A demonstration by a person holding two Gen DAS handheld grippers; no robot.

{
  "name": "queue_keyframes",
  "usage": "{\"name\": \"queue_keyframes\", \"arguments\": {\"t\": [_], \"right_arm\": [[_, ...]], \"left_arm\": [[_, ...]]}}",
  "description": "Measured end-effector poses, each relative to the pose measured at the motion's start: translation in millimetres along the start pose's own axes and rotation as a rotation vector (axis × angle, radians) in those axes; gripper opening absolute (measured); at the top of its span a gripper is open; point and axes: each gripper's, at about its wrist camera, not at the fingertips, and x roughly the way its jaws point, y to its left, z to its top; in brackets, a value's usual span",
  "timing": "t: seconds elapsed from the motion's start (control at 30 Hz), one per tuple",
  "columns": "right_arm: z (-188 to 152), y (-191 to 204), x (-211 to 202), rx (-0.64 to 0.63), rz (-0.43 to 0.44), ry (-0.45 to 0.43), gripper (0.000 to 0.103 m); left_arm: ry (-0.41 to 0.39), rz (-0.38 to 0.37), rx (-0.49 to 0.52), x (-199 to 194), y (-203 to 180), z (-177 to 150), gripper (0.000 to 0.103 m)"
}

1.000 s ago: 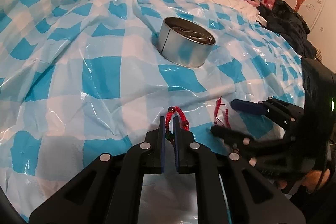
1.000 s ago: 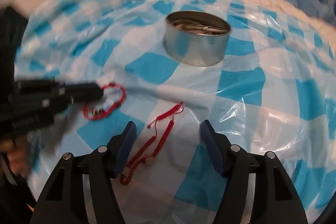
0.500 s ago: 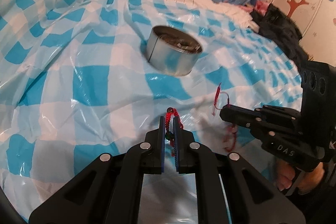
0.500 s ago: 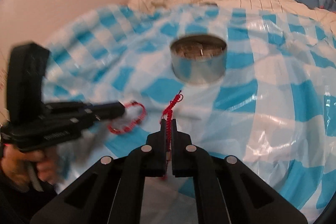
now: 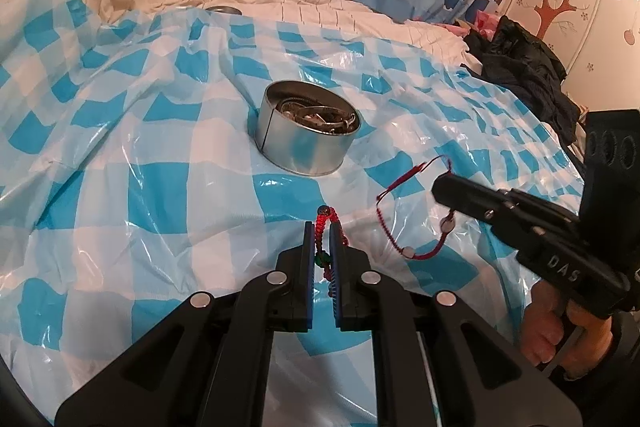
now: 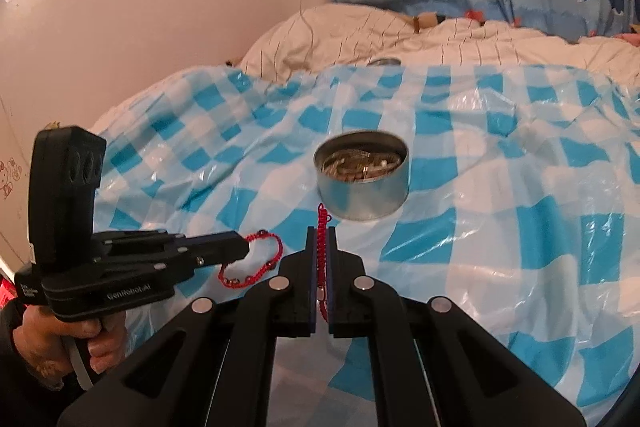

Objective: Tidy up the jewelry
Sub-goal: 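Lift both red bracelets off the sheet with both tools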

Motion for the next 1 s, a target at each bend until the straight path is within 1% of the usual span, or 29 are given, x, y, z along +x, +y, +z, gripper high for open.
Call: {"name": "queue_keyframes", "arguments": {"t": [0.3,0.53,1.0], "right_arm": [[1.1,-0.9,-1.1,0.001,0.002,0.002,0.004],[0.4,-0.9,-0.1,0.001,0.004,0.004,0.004],[0.5,-0.3,0.2,-0.001,0.002,0.002,0.004]], "left_arm": [[-0.009,0.038,0.041,1.1,-10.0,2.9,0.006],[-0.016,0.095,0.081,1.0,-15.3,3.0,0.007],[-0.024,0.124,0.101,0.9,-17.4,5.2,0.007]]}}
